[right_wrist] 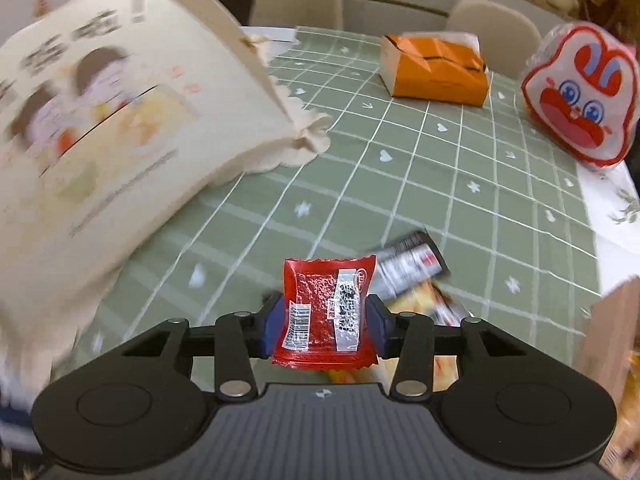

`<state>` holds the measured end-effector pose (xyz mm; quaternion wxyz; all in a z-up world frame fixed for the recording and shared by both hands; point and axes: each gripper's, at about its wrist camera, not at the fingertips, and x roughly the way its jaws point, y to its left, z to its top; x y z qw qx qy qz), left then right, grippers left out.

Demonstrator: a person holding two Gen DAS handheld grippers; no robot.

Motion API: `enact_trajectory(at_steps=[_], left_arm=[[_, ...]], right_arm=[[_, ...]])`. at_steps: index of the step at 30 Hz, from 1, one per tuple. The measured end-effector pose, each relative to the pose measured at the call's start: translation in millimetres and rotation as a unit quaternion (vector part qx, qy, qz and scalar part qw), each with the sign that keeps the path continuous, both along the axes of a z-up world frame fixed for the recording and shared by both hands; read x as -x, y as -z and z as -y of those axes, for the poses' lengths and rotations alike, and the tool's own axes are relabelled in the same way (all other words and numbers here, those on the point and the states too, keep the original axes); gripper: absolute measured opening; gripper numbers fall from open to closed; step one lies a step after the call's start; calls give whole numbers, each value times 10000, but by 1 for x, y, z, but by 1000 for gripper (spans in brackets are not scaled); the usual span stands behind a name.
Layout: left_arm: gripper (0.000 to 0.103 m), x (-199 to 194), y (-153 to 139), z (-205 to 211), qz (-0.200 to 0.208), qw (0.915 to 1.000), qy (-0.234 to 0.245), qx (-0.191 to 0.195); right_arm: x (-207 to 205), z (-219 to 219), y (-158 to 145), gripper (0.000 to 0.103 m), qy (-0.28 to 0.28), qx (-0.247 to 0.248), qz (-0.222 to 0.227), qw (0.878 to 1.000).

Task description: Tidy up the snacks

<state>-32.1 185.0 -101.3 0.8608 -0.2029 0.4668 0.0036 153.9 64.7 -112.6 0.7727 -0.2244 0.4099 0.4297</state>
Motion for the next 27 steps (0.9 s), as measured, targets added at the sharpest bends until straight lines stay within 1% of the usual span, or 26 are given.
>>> enact_trajectory(at_steps=[2, 4, 6, 7, 9, 10, 12, 13, 14, 16, 17, 18, 20, 22, 23, 25, 26, 27], left_arm=[[24, -5, -3, 15, -7, 9996, 134, -230], [25, -12, -3, 31, -45, 9988, 212, -436], [26, -22, 1, 46, -120, 9965, 265, -778], [26, -27, 3, 54, -158, 9949, 283, -955], [26, -38, 10, 68, -313, 9908, 404, -1251], [27, -42, 15, 75, -388, 9895, 508, -1299], [28, -45, 17, 88, -337, 9876, 708, -1358], [28, -47, 19, 93, -376, 9872, 808, -1326], [28, -50, 23, 97, -422, 9876, 882, -1229], [29, -53, 30, 100, -540, 9886, 977, -1015], [29, -52, 32, 101, -559, 9891, 999, -931], [29, -49, 31, 102, -531, 9897, 974, -905], [29, -43, 24, 99, -380, 9910, 807, -994], [29, -36, 11, 92, -131, 9912, 491, -1226], [29, -33, 4, 87, -12, 9894, 254, -1433], [29, -34, -3, 80, 8, 9847, -98, -1741], [29, -36, -2, 75, -74, 9835, -227, -1795], [29, -39, 1, 72, -172, 9840, -250, -1754]], right_arm=[[12, 24, -3, 43, -52, 52, 1, 10000], [20, 50, -2, 43, -14, 46, -148, 9999], [27, 71, 4, 44, 61, 92, -243, 9996], [32, 81, 8, 44, 101, 155, -217, 9996], [42, 100, 16, 50, 196, 319, -101, 9992], [46, 110, 21, 55, 263, 386, -78, 9989], [52, 127, 29, 59, 378, 434, -93, 9983], [54, 135, 34, 62, 407, 459, -75, 9981], [57, 141, 36, 68, 436, 457, -36, 9980], [59, 151, 38, 74, 568, 357, 42, 9977], [60, 156, 39, 75, 621, 294, 12, 9976], [60, 159, 40, 75, 666, 231, -36, 9975], [59, 165, 43, 80, 807, 106, -118, 9966], [59, 169, 46, 85, 956, 17, -119, 9953], [60, 169, 47, 87, 1012, -11, -114, 9948], [61, 171, 48, 88, 1046, -67, -80, 9945], [61, 171, 49, 90, 1054, -92, -59, 9944], [62, 172, 50, 91, 1069, -114, -44, 9942]])
